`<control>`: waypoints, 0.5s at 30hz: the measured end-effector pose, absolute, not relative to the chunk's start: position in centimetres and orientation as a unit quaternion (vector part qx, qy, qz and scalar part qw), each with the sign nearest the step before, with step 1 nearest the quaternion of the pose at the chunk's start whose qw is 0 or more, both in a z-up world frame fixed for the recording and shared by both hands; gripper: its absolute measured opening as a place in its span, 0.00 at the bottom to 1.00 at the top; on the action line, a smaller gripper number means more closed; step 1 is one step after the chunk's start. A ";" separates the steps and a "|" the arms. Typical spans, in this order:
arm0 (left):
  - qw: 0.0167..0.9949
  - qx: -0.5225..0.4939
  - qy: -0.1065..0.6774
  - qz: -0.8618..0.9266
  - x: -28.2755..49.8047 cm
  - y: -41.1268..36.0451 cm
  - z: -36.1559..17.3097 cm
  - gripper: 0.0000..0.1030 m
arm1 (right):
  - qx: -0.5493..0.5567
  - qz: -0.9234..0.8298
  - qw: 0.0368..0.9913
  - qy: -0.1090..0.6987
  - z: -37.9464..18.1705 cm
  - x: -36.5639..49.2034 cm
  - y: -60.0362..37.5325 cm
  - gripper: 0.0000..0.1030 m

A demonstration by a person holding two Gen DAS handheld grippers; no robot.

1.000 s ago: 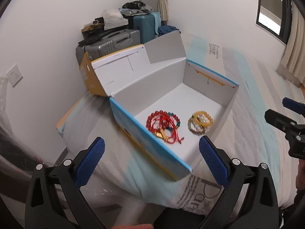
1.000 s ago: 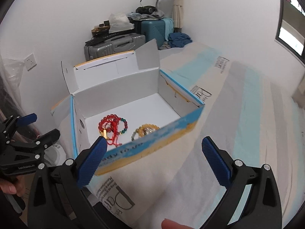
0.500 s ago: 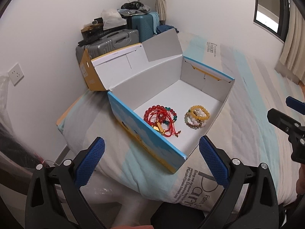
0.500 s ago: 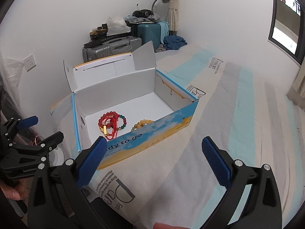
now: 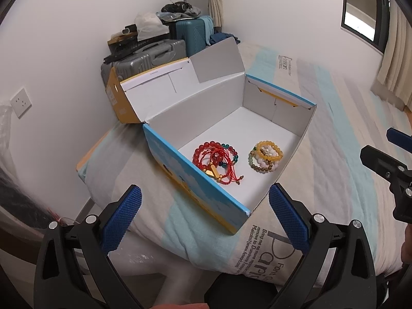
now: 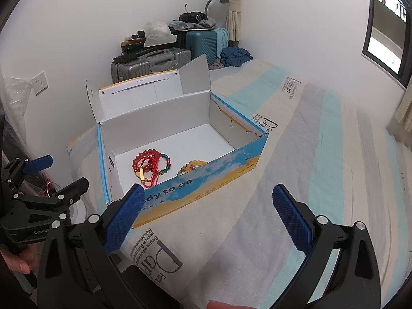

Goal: Organize jewelry

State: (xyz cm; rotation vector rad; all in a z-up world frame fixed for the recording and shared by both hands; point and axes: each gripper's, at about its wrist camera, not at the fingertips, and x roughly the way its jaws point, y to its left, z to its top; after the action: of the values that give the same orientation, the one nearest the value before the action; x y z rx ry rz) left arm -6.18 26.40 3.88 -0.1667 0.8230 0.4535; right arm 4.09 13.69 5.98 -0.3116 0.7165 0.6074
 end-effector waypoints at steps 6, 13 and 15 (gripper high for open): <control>0.887 -0.080 0.399 0.219 -6.1 26.4 3.8 0.94 | -0.150 0.291 0.879 0.346 5.9 4.1 13.7 0.93; 0.890 -0.079 0.394 0.216 -6.2 26.3 3.9 0.94 | -0.149 0.291 0.879 0.348 5.8 4.0 13.7 0.93; 0.890 -0.077 0.393 0.217 -6.2 26.3 3.9 0.94 | -0.149 0.290 0.879 0.347 5.7 4.0 13.6 0.93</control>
State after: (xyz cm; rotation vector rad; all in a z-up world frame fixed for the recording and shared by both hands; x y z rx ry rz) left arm -6.18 26.25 3.93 -0.1601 0.8164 0.4496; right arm 4.04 13.63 5.75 -0.3115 0.7232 0.6038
